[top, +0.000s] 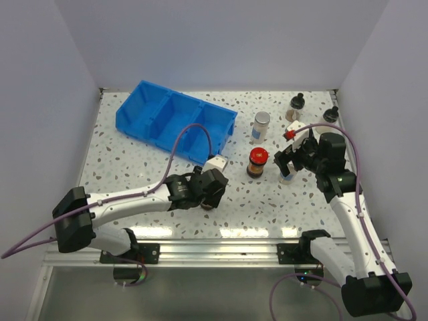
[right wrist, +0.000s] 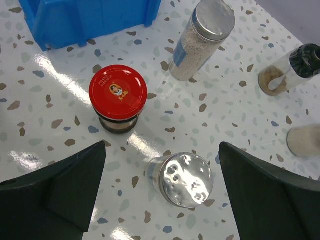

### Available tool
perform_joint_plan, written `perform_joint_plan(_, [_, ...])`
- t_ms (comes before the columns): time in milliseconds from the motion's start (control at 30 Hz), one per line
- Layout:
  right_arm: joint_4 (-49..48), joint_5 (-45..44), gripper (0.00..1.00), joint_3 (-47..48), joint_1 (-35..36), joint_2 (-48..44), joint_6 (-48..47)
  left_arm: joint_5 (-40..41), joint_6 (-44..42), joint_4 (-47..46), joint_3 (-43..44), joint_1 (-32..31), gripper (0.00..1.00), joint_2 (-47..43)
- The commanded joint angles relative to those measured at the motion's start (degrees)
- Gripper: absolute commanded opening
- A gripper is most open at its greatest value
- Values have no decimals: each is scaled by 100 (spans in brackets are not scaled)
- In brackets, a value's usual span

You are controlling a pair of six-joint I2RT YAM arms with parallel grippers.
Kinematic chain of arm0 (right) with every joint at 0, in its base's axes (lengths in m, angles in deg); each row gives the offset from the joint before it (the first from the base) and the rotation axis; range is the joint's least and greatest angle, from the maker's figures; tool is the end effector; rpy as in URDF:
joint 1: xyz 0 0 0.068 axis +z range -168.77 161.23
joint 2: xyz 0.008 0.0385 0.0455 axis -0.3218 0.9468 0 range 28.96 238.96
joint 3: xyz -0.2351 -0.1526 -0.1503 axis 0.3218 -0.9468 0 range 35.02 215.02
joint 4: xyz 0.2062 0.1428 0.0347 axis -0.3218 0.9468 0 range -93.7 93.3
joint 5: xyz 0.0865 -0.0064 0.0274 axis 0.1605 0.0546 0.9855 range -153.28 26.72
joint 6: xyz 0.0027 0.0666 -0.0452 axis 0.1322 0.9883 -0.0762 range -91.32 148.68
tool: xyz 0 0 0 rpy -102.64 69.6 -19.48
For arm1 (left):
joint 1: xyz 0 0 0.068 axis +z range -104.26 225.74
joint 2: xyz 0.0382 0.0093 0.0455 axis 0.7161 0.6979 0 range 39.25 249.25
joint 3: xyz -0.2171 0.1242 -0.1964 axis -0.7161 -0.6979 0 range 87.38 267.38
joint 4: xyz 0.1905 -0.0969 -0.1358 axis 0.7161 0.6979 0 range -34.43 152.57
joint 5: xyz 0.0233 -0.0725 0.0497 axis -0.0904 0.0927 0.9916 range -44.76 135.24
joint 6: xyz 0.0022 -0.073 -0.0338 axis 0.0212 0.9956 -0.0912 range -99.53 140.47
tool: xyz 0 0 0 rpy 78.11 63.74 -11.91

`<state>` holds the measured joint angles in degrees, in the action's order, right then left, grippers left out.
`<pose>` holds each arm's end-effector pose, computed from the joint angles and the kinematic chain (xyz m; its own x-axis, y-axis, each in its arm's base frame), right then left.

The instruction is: Organize the condiment bottles

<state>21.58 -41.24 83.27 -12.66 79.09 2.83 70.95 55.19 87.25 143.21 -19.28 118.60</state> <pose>0.1785 0.0454 0.3408 -0.2207 -0.4301 -0.8754 -0.5855 0.7762 -0.2338 0.1461 -0.2422 0.2672 -0.6906 0.2673 -0.6720 0.3879 0.9212 -0.0322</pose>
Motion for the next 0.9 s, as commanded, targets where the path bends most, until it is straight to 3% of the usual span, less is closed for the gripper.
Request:
perform_joint_plan(0, [-119, 46, 99, -17, -4, -109, -78, -19, -666, -381, 499, 837, 0, -752])
perform_joint_plan(133, [-120, 19, 99, -26, -4, -117, -105, -628, -1255, -330, 946, 1763, 0, -957])
perform_joint_plan(267, [-128, -7, 98, -26, -4, -109, -122, -1024, -1696, -154, 1963, 2361, 0, -799])
perform_joint_plan(367, [-128, -7, 99, -35, -4, -109, -122, -1165, -1942, -74, 2615, 3210, 0, -500])
perform_joint_plan(600, [-120, -42, 98, -44, -4, -144, -131, -1946, -1452, -996, 3442, 5276, 0, 648])
perform_joint_plan(867, [-120, -16, 99, -61, -13, -170, -149, -1737, -1310, -910, 5199, 6070, 0, 2424])
